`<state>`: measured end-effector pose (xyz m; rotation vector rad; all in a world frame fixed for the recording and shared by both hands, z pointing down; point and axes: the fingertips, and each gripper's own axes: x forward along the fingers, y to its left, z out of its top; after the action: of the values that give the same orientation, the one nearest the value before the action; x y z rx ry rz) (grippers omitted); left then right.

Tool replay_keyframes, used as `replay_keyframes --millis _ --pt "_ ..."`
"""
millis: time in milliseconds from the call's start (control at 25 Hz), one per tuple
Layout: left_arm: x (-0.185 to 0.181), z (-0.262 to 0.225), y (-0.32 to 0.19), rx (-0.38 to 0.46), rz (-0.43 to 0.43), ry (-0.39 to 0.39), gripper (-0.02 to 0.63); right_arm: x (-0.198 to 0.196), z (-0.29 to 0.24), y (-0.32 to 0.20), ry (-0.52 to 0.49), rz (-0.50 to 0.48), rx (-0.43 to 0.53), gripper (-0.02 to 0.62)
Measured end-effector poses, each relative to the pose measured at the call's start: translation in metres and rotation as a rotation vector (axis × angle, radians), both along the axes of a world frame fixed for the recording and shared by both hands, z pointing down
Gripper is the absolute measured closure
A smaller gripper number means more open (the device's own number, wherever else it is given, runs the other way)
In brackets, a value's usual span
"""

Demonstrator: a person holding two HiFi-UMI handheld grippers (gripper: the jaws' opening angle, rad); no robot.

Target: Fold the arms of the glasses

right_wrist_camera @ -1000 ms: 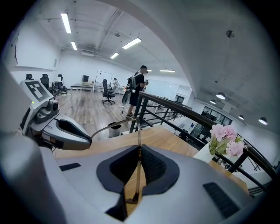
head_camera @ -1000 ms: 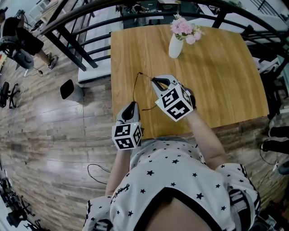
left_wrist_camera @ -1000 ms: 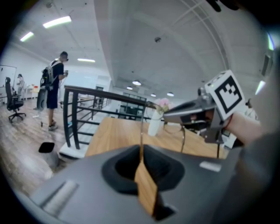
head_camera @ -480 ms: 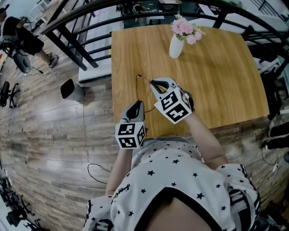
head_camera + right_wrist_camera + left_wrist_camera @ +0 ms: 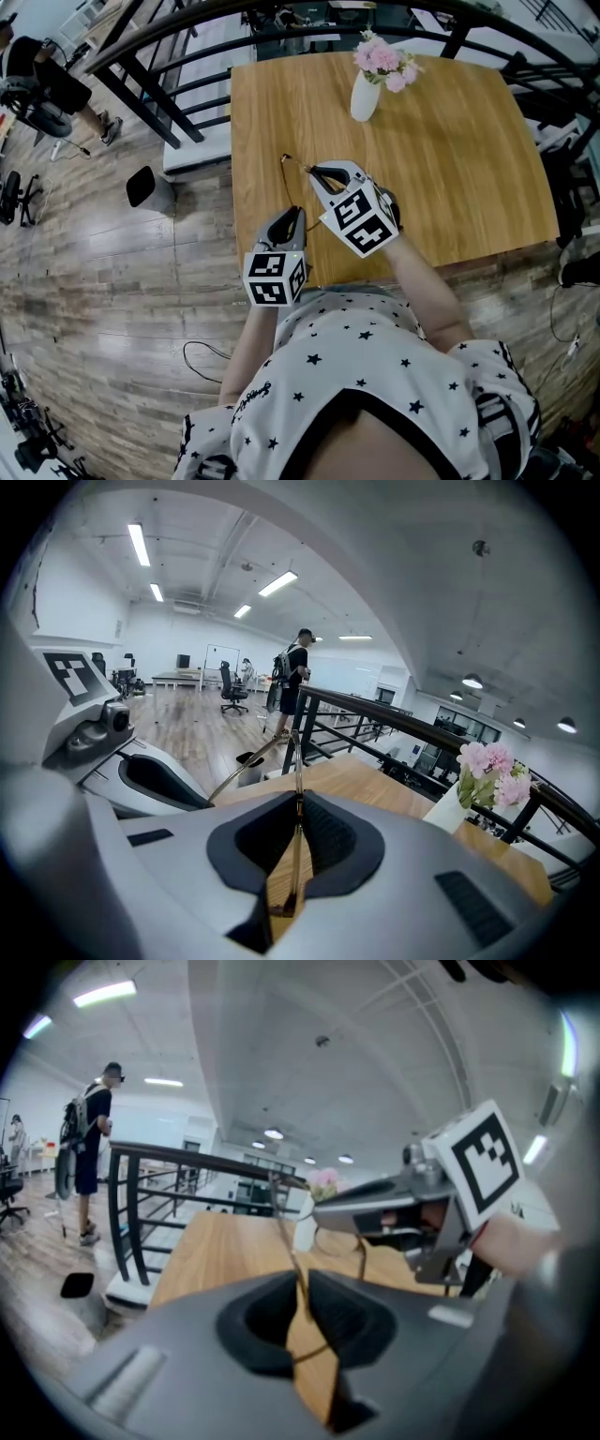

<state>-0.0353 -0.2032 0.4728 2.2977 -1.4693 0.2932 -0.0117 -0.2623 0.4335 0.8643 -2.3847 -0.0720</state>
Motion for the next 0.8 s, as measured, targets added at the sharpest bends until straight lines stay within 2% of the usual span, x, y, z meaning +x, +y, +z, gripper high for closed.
replay_keyframes --millis 560,800 --pt "0.022 0.000 -0.001 -0.013 0.099 -0.007 0.548 -0.009 0.001 0.009 -0.011 -0.020 0.006 0.575" --pt "0.024 0.001 -0.001 -0.023 0.118 -0.043 0.546 -0.014 0.000 0.012 -0.008 -0.040 0.010 0.575"
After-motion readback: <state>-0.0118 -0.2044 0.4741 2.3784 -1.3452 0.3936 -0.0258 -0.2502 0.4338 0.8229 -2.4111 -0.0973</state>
